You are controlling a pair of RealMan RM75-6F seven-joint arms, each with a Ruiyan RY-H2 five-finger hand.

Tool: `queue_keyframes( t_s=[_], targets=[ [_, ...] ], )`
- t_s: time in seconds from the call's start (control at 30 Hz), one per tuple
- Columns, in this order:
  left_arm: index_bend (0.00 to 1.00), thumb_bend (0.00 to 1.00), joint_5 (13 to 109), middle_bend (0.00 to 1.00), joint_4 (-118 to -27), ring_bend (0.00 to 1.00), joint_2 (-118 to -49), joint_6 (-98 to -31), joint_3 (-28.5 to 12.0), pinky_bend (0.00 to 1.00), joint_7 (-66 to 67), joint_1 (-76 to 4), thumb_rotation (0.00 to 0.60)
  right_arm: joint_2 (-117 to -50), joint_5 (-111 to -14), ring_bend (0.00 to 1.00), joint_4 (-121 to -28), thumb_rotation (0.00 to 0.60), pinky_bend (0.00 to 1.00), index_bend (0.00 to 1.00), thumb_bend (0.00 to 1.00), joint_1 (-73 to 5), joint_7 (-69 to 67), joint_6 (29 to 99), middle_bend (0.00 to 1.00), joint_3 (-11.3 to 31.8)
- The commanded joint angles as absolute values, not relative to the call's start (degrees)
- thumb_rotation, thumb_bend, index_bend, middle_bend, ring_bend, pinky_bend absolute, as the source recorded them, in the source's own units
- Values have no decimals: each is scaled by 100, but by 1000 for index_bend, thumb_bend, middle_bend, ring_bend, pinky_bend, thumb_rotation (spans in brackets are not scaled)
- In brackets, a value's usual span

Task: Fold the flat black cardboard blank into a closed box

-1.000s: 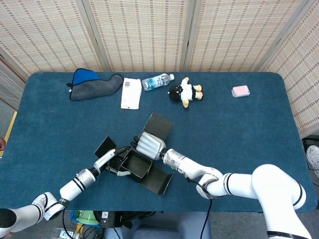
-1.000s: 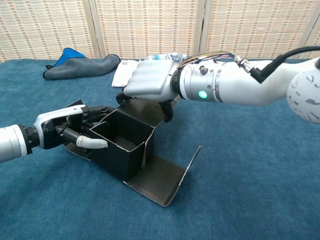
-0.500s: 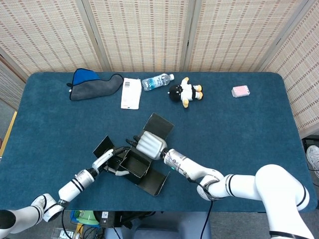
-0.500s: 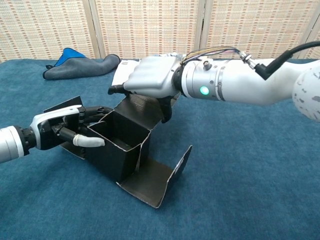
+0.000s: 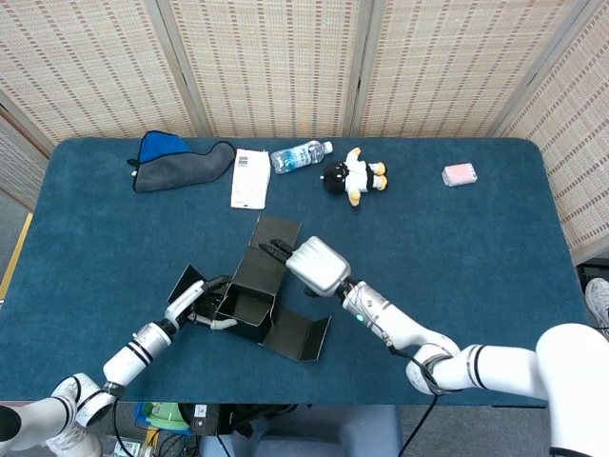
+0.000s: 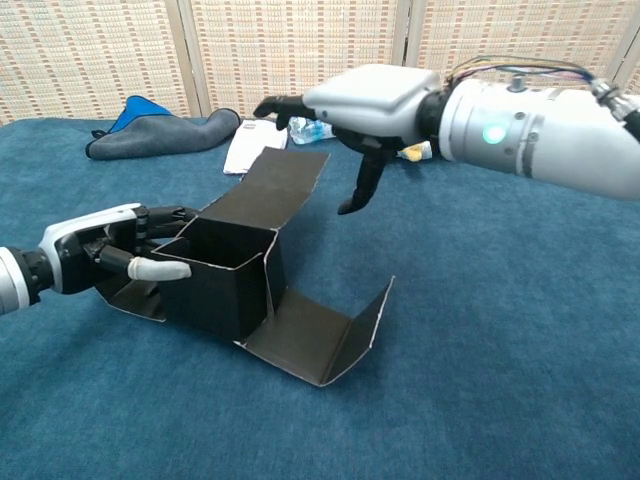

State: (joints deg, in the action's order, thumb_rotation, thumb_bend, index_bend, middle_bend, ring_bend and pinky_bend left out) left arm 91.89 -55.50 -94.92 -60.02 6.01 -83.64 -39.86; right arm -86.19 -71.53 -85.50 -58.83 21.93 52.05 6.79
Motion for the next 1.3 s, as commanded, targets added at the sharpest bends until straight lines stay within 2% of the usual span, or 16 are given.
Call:
queue_keyframes(
  t_s=[0.03, 0.23, 0.7, 0.97, 1.1, 1.3],
  targets=[
    [255, 166, 9138, 268, -5578, 584, -9461, -5988, 573, 695, -8399, -3942, 600, -8483, -7304, 789, -8624, 600, 1000, 0, 50, -5580, 1869, 5446, 129, 589],
    [255, 166, 9085, 269, -5619, 559, -9398, -5963, 535, 695, -8455, -3883, 600, -8436, -7571, 789, -8520, 600, 1000, 0, 49, -5212, 1541, 5700, 129, 400],
    [250, 166, 8961, 269, -5753, 553, -9116, -5957, 342, 695, -8748, -3833, 600, -8687, -8260, 780, -8156, 600, 1000, 0, 50, -4649, 991, 6349, 129, 272],
    [243, 166, 8870, 269, -5998, 552, -8731, -5920, 195, 695, -9061, -3845, 600, -9034, -8641, 745, -7733, 600, 1000, 0, 39, -4420, 802, 6869, 94, 343],
    [239, 166, 8817, 269, -6201, 552, -8514, -5850, 125, 695, -9291, -3863, 600, -9356, -8822, 721, -7349, 600, 1000, 0, 1, -4334, 793, 7121, 70, 378],
    [232, 166, 8807, 269, -6499, 552, -8257, -5753, 51, 695, -9479, -3916, 600, -9899, -9040, 707, -6789, 600, 1000, 0, 0, -4286, 736, 7393, 57, 440]
  ],
)
